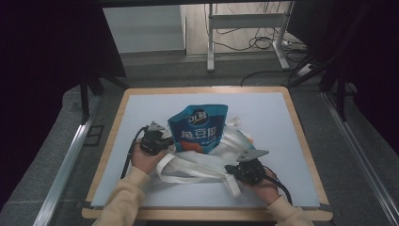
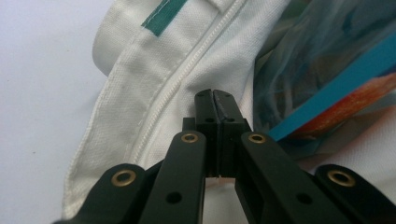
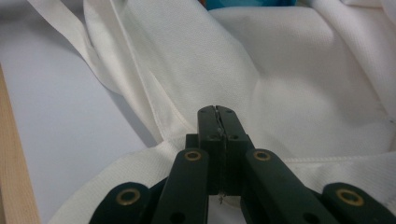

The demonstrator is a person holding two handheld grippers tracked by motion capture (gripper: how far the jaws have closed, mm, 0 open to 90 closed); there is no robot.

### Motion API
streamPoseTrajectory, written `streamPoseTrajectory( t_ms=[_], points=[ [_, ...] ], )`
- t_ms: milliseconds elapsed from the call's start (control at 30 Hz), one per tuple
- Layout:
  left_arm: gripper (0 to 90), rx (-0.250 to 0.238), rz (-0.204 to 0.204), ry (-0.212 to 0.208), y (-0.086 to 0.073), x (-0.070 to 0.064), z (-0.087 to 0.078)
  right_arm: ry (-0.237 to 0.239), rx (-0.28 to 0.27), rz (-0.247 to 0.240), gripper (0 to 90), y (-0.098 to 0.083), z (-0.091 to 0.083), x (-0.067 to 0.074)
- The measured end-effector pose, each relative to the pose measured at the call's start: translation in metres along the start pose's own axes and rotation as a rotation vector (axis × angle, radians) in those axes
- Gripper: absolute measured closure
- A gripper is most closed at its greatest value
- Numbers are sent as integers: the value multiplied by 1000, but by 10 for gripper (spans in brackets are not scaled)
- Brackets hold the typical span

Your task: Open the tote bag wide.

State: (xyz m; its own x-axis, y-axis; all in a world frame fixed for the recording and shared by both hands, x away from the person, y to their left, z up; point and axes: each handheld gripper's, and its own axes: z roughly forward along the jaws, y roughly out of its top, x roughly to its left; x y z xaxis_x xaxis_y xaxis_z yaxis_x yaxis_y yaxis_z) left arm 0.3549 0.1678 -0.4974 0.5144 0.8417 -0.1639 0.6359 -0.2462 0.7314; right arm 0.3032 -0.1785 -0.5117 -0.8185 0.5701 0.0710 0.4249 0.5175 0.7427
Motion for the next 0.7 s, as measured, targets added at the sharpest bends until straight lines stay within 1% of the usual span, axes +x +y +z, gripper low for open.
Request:
streamPoseTrajectory(
  t_ms=[133, 233, 367, 433, 500, 533, 567, 667, 700],
  points=[
    [896, -2, 4, 1, 0, 0, -1, 5, -4, 9, 888, -1, 1, -1],
    [896, -6, 1, -7, 0, 0, -3, 7, -6, 17, 888, 0, 0, -2],
    [896, -19, 6, -9, 0, -1, -7, -1, -19, 7, 887, 2, -1, -2],
    [896, -28, 15, -9, 0, -2, -11, -8, -30, 6, 887, 4, -4, -2],
    [896, -49, 18, -7, 0, -4, -16, -15, -45, 9, 887, 7, -7, -3],
    [896, -57, 25, -7, 0, -5, -20, -18, -56, 10, 887, 9, -9, -4],
    [896, -68, 24, -8, -1, -6, -23, -24, -66, 10, 887, 11, -12, -5],
    [896, -85, 33, -14, -3, -8, -33, -34, -102, 13, 887, 19, -20, -8],
    [896, -90, 43, -14, -4, -9, -37, -41, -113, 11, 887, 22, -23, -10]
  ],
)
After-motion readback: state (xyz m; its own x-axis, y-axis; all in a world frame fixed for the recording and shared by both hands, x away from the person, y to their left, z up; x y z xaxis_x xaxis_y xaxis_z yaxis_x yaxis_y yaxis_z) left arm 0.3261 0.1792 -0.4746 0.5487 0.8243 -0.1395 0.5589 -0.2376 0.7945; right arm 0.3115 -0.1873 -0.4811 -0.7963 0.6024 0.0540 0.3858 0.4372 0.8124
